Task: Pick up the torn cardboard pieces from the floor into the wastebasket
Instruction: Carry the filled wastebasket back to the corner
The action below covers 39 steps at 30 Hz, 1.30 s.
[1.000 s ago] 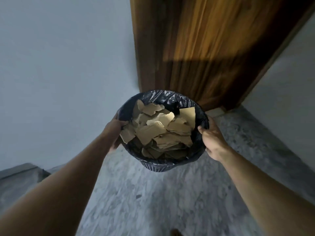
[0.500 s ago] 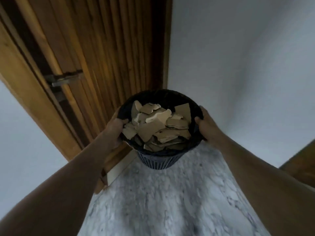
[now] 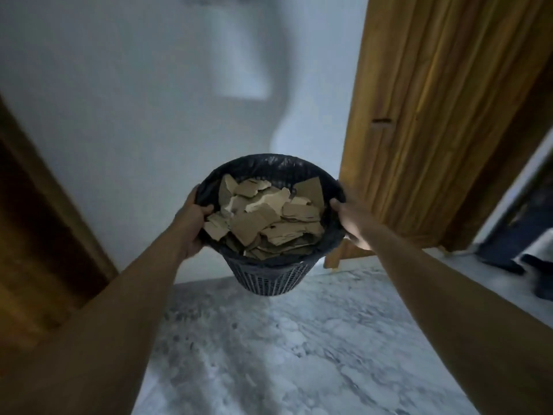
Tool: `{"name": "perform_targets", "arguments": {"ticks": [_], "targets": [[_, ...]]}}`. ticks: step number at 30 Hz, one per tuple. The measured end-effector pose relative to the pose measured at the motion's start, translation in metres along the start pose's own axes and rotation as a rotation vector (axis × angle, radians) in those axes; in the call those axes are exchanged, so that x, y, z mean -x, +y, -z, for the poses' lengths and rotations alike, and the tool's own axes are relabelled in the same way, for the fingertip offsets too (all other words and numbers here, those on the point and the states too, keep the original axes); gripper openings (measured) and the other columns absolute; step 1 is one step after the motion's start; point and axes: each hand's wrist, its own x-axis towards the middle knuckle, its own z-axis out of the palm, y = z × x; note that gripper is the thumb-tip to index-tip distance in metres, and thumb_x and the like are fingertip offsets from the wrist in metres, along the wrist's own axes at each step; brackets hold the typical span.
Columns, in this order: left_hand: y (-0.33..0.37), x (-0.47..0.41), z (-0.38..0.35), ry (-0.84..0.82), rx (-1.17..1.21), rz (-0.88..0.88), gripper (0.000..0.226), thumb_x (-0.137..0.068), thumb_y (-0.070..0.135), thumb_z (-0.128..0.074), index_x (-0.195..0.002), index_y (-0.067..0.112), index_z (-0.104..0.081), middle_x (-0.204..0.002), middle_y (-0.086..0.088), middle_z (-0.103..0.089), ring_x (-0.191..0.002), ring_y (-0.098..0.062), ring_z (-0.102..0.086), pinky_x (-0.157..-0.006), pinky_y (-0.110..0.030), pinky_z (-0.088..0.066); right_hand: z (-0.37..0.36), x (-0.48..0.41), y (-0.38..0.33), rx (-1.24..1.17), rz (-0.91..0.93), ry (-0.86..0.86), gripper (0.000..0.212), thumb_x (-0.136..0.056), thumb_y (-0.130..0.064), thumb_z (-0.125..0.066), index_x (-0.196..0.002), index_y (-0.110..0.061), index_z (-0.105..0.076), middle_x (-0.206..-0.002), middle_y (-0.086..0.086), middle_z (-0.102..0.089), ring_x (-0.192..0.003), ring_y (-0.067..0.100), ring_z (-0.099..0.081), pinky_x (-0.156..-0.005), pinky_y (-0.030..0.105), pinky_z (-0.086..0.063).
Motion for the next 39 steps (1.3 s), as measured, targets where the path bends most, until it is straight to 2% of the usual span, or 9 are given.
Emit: {"name": "perform_targets", "arguments": {"ticks": [4,9,12,18,22,25,31,34,39], "targets": [[0.002,-0.052,-0.099,-0.201,-0.029,0.02,0.056,-0.105,-0.002,-0.033,-0.146,0.033,-0.045,-0.134,-0.007,-0.061,-0.108,-0.029,-0.064,-0.074,-0.039,-0.053,0.096,-0.025,0.011,0.041,-0.042,0.161,0.047,-0.1,-0.022,-0.041,-0.141,-0.045,-0.046,-0.137,0.006,-0.059,-0.12,0.031,-0.06,-0.098,0.055,-0.054],[0.005,-0.098,-0.224,-0.423,-0.063,0.096,0.049,-0.106,0.001,-0.032,-0.134,0.038,-0.051,-0.118,-0.002,-0.069,-0.104,-0.026,-0.067,-0.082,-0.044,-0.055,0.192,-0.023,0.014,0.0,-0.05,0.433,0.039,-0.106,-0.012,-0.042,-0.137,-0.034,-0.048,-0.133,0.009,-0.059,-0.118,0.031,-0.06,-0.101,0.052,-0.051],[0.003,-0.115,-0.295,-0.592,-0.106,0.108,0.049,-0.106,0.002,-0.033,-0.131,0.04,-0.052,-0.117,-0.002,-0.069,-0.104,-0.029,-0.067,-0.084,-0.05,-0.054,0.246,-0.013,0.028,-0.012,-0.096,0.625,0.051,-0.098,-0.022,-0.048,-0.144,-0.042,-0.042,-0.137,0.009,-0.058,-0.121,0.035,-0.059,-0.1,0.058,-0.051],[-0.016,-0.108,-0.456,-0.844,-0.289,0.203,0.028,-0.107,0.019,-0.047,-0.133,0.03,-0.053,-0.131,-0.007,-0.062,-0.119,-0.031,-0.061,-0.108,-0.054,-0.044,0.331,0.068,0.038,-0.058,-0.112,0.99,0.049,-0.105,-0.01,-0.04,-0.148,-0.033,-0.039,-0.138,0.011,-0.057,-0.118,0.035,-0.06,-0.099,0.057,-0.052],[-0.047,-0.073,-0.563,-1.095,-0.291,0.18,0.036,-0.108,0.016,-0.043,-0.141,0.03,-0.05,-0.122,-0.005,-0.066,-0.104,-0.025,-0.066,-0.083,-0.039,-0.054,0.397,0.124,0.054,-0.112,-0.147,1.151,0.047,-0.109,-0.011,-0.036,-0.153,-0.028,-0.032,-0.136,0.012,-0.054,-0.113,0.034,-0.063,-0.084,0.045,-0.06],[-0.066,-0.042,-0.646,-1.237,-0.301,0.146,0.042,-0.109,0.014,-0.041,-0.145,0.034,-0.046,-0.117,-0.004,-0.064,-0.1,-0.024,-0.064,-0.074,-0.038,-0.053,0.452,0.158,0.071,-0.16,-0.137,1.264,0.053,-0.108,-0.012,-0.036,-0.156,-0.035,-0.03,-0.141,0.016,-0.054,-0.113,0.035,-0.064,-0.091,0.053,-0.058],[-0.112,0.019,-0.81,-1.387,-0.303,0.193,0.046,-0.109,0.011,-0.039,-0.145,0.039,-0.043,-0.131,-0.009,-0.061,-0.108,-0.03,-0.062,-0.072,-0.035,-0.051,0.569,0.212,0.088,-0.23,-0.124,1.448,0.051,-0.109,-0.009,-0.035,-0.155,-0.031,-0.029,-0.128,0.007,-0.059,-0.1,0.023,-0.065,-0.079,0.04,-0.059],[-0.119,0.046,-0.896,-1.391,-0.291,0.201,0.051,-0.108,0.014,-0.043,-0.151,0.041,-0.037,-0.126,-0.002,-0.055,-0.09,-0.021,-0.06,-0.066,-0.033,-0.048,0.646,0.231,0.087,-0.222,-0.109,1.486,0.057,-0.109,-0.012,-0.036,-0.16,-0.034,-0.021,-0.147,0.007,-0.046,-0.116,0.03,-0.061,-0.091,0.047,-0.056],[-0.144,0.082,-1.037,-1.52,-0.36,0.217,0.051,-0.109,0.017,-0.042,-0.151,0.044,-0.036,-0.134,-0.005,-0.057,-0.096,-0.024,-0.061,-0.069,-0.037,-0.051,0.756,0.256,0.103,-0.205,-0.147,1.572,0.055,-0.107,-0.011,-0.039,-0.156,-0.033,-0.028,-0.149,0.015,-0.049,-0.12,0.037,-0.061,-0.092,0.058,-0.055]]}}
